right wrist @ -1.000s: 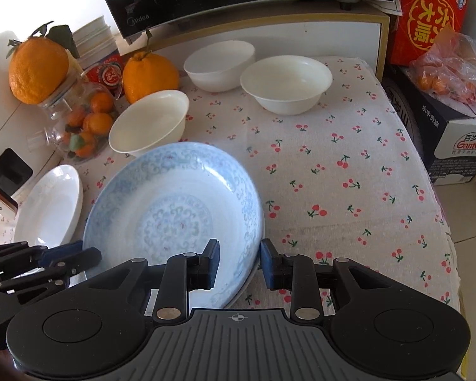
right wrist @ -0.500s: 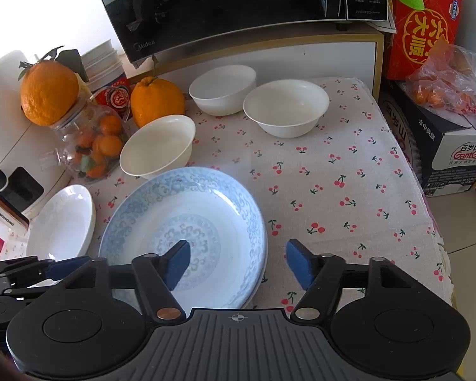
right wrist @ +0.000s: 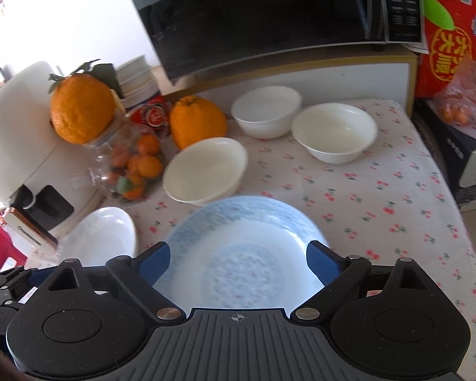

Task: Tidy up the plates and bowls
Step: 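Move both tools to the plain white plate rim and close them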

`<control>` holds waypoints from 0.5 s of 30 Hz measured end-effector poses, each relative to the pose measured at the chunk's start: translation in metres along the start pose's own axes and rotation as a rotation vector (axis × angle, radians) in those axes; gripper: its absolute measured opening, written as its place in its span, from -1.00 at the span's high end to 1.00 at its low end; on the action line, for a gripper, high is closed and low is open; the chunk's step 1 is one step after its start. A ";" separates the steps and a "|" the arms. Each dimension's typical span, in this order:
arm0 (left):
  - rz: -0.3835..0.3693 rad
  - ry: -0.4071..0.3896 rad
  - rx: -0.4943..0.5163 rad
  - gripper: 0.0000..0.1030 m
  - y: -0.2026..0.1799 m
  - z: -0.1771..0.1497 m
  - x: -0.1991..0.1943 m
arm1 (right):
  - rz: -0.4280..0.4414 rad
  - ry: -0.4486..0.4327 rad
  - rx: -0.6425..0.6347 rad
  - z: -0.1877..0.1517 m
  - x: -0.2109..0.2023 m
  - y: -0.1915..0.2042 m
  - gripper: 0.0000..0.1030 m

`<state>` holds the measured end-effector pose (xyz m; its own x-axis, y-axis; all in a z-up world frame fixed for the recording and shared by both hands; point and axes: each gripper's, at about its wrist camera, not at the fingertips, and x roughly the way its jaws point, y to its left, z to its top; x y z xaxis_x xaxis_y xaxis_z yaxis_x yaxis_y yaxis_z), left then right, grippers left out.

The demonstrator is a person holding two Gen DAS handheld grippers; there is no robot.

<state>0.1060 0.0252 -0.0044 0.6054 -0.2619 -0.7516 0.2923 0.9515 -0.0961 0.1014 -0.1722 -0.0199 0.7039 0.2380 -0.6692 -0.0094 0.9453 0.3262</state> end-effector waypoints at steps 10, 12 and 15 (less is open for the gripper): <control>0.159 0.008 -0.078 -0.99 0.051 0.002 0.010 | 0.118 -0.011 -0.109 0.000 0.027 0.055 -0.88; 0.173 0.019 -0.094 -0.99 0.061 0.000 0.015 | 0.151 -0.009 -0.133 -0.001 0.034 0.066 -0.88; 0.187 0.040 -0.136 -0.99 0.078 -0.004 0.022 | 0.198 0.014 -0.154 -0.003 0.046 0.079 -0.88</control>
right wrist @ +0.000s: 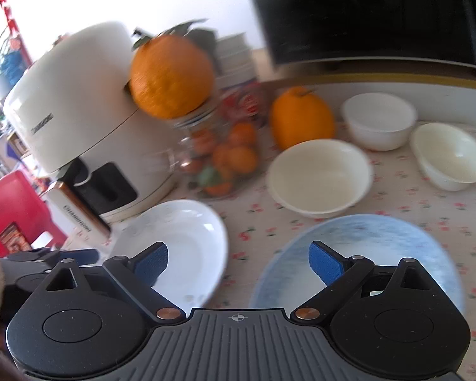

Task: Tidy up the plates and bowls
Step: 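Move both tools to the plain white plate rim and close them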

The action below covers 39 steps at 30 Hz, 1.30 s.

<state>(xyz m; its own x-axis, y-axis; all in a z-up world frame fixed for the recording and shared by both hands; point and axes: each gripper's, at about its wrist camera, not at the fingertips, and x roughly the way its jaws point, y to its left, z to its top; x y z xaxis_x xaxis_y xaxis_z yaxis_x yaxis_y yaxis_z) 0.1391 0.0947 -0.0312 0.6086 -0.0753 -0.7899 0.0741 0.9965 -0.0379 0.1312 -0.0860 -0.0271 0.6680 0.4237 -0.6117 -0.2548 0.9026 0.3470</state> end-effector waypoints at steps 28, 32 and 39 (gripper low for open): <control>-0.083 0.055 -0.233 0.12 0.055 -0.007 0.006 | 0.056 0.071 0.117 -0.014 0.066 0.009 0.35; -0.084 0.069 -0.249 0.25 0.058 -0.008 0.006 | 0.038 0.075 0.107 -0.014 0.067 0.010 0.47; -0.081 0.083 -0.276 0.46 0.063 -0.009 0.006 | 0.024 0.078 0.109 -0.015 0.067 0.009 0.59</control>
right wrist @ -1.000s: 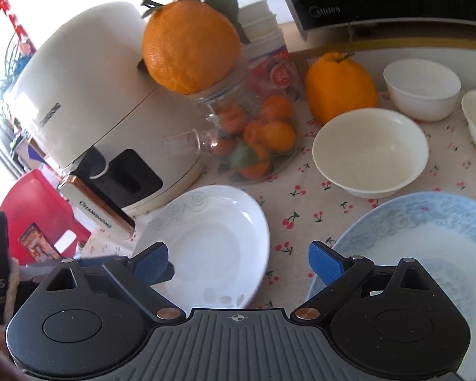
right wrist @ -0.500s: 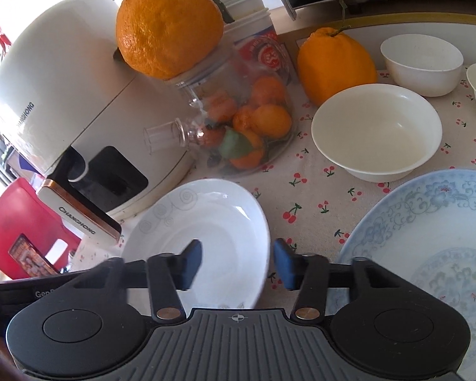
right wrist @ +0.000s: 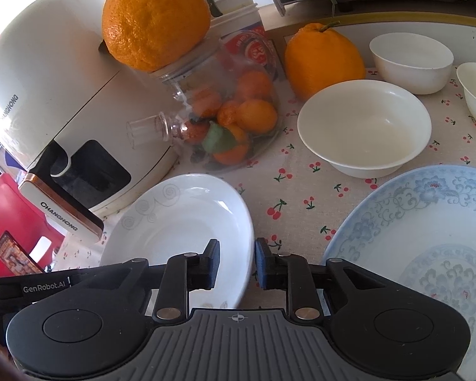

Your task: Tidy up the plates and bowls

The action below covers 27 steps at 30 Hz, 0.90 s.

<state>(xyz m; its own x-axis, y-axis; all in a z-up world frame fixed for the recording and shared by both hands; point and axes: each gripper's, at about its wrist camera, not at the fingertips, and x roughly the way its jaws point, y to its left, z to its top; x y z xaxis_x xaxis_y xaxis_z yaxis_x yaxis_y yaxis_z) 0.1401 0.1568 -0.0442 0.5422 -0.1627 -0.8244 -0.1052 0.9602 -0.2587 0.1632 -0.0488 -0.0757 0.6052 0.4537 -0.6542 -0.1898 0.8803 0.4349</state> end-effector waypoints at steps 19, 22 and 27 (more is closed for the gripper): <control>-0.013 -0.069 -0.031 0.71 0.004 0.000 -0.026 | 0.011 -0.066 -0.002 0.005 -0.023 0.003 0.59; -0.022 -0.081 -0.025 0.71 0.002 0.000 -0.031 | 0.015 -0.078 0.005 0.006 -0.027 0.003 0.59; -0.036 -0.093 -0.014 0.71 -0.004 -0.001 -0.036 | 0.011 -0.097 0.022 0.006 -0.032 0.000 0.59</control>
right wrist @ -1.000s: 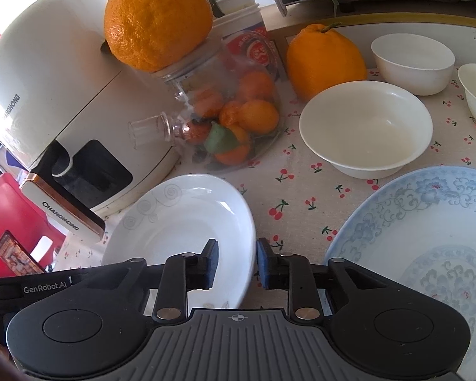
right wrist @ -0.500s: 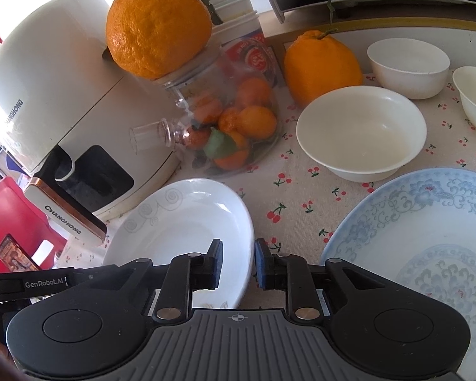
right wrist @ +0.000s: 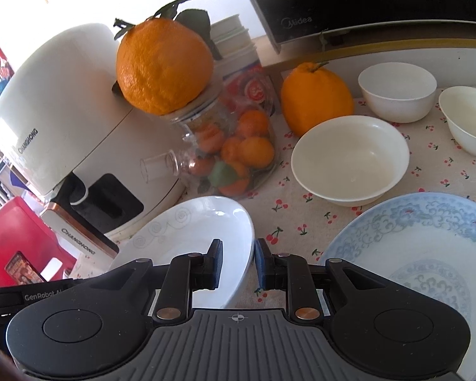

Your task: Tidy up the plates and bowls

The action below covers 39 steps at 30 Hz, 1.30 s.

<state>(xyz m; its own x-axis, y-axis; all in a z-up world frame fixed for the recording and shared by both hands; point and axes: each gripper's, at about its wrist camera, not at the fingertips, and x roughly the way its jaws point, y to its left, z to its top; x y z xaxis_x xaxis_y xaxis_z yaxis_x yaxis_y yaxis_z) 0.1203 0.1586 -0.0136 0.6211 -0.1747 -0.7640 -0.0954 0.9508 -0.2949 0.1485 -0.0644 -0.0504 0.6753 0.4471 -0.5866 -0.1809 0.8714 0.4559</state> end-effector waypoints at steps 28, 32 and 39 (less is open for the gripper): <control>-0.125 -0.027 0.139 0.71 -0.072 -0.012 -0.008 | -0.073 -0.080 0.051 0.001 -0.078 -0.053 0.58; -0.147 -0.016 0.179 0.71 -0.088 -0.018 -0.006 | -0.098 -0.085 0.059 -0.004 -0.094 -0.068 0.58; -0.166 0.005 0.247 0.71 -0.112 -0.034 0.001 | -0.136 -0.078 0.078 -0.014 -0.115 -0.091 0.58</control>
<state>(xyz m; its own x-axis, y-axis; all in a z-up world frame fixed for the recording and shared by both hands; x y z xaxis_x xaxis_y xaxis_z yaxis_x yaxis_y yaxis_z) 0.1051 0.0429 -0.0007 0.6081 -0.3340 -0.7202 0.2000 0.9424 -0.2682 0.0776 -0.1918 -0.0338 0.7439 0.3064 -0.5939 -0.0302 0.9032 0.4281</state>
